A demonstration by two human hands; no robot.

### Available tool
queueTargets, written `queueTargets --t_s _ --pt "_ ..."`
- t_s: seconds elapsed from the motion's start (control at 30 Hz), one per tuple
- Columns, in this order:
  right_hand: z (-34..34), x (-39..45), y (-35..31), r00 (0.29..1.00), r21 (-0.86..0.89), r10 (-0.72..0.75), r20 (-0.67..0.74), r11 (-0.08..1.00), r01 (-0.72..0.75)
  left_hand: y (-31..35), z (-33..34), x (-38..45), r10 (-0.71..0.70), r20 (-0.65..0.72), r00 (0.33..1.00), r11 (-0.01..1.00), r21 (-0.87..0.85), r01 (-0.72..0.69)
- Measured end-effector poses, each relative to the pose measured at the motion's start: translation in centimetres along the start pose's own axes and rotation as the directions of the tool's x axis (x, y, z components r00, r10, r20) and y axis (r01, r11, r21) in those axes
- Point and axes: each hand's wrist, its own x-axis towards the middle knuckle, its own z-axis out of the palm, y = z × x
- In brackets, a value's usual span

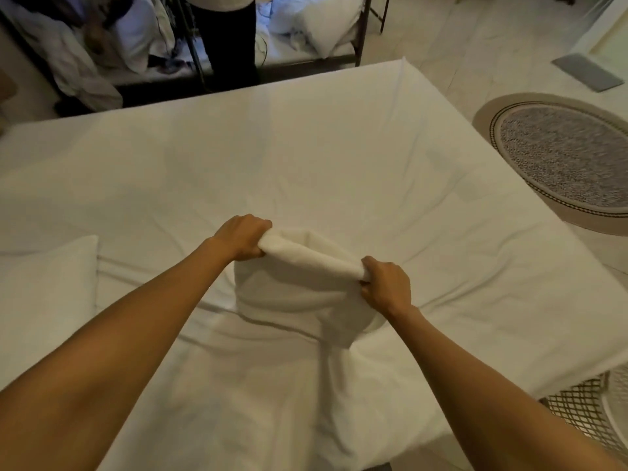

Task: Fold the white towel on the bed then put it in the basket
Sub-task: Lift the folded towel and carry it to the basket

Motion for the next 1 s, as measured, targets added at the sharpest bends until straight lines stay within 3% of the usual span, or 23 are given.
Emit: queueTargets --t_s 0.17,0.4,0.8,1.0 --pt "-4.9 0.1 2.6 1.0 -0.071 0.023 -0.009 0.997 -0.023 3.3 -3.6 0.4 -0.016 0.02 1.0 0.997 -0.073 0.017" --pt "-10.9 -1.6 9.7 0.991 -0.155 0.097 -0.095 0.982 -0.111 11.4 -7.5 3.3 0.064 -0.051 0.997 0.998 -0.021 -0.065" --pt "-17.6 -10.6 25.8 0.923 -0.148 0.282 -0.262 0.934 -0.327 32.1 -10.5 6.7 0.209 -0.184 0.96 0.974 0.125 -0.188" --pt "-20.2 -16.4 35.3 0.872 -0.055 0.414 -0.26 0.896 -0.442 43.6 -12.5 8.0 0.31 -0.144 0.94 0.95 0.009 -0.312"
